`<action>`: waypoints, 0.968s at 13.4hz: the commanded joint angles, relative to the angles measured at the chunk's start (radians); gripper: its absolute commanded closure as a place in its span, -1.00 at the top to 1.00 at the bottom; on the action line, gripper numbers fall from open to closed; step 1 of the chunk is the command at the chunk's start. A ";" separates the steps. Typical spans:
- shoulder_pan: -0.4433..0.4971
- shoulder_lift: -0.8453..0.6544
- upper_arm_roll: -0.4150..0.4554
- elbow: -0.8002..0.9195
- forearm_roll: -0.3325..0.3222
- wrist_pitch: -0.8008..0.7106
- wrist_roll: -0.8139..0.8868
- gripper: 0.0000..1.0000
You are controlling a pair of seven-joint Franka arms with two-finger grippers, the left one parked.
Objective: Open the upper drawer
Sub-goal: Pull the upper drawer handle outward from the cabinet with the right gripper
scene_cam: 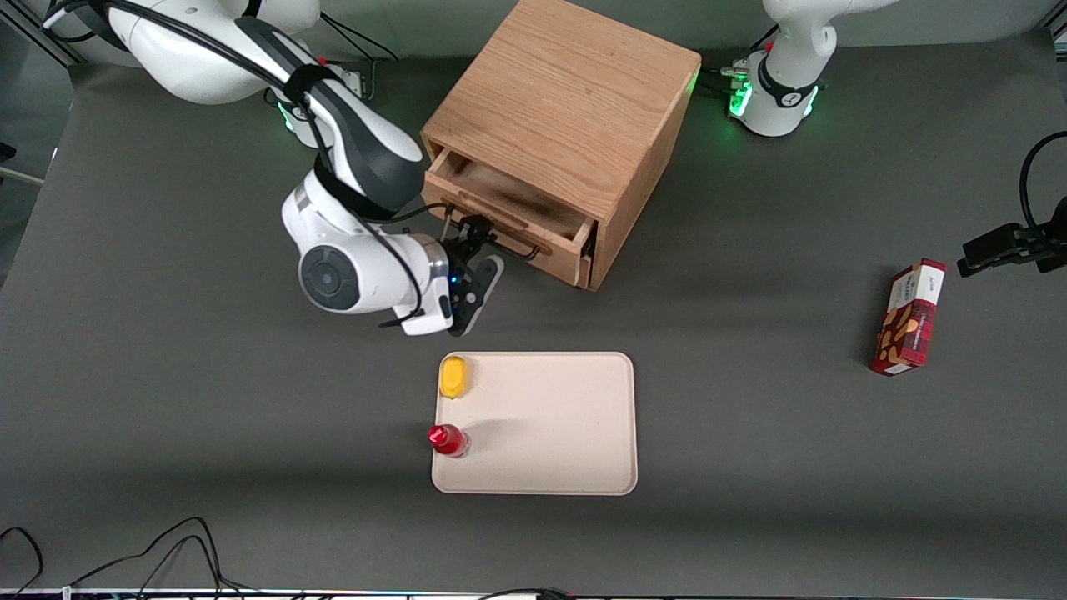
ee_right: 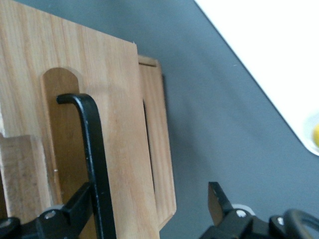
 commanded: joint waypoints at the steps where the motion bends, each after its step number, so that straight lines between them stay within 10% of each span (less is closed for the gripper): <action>1: 0.009 0.060 -0.010 0.085 -0.026 -0.015 0.023 1.00; 13: 0.001 0.160 -0.096 0.307 -0.103 -0.133 0.011 1.00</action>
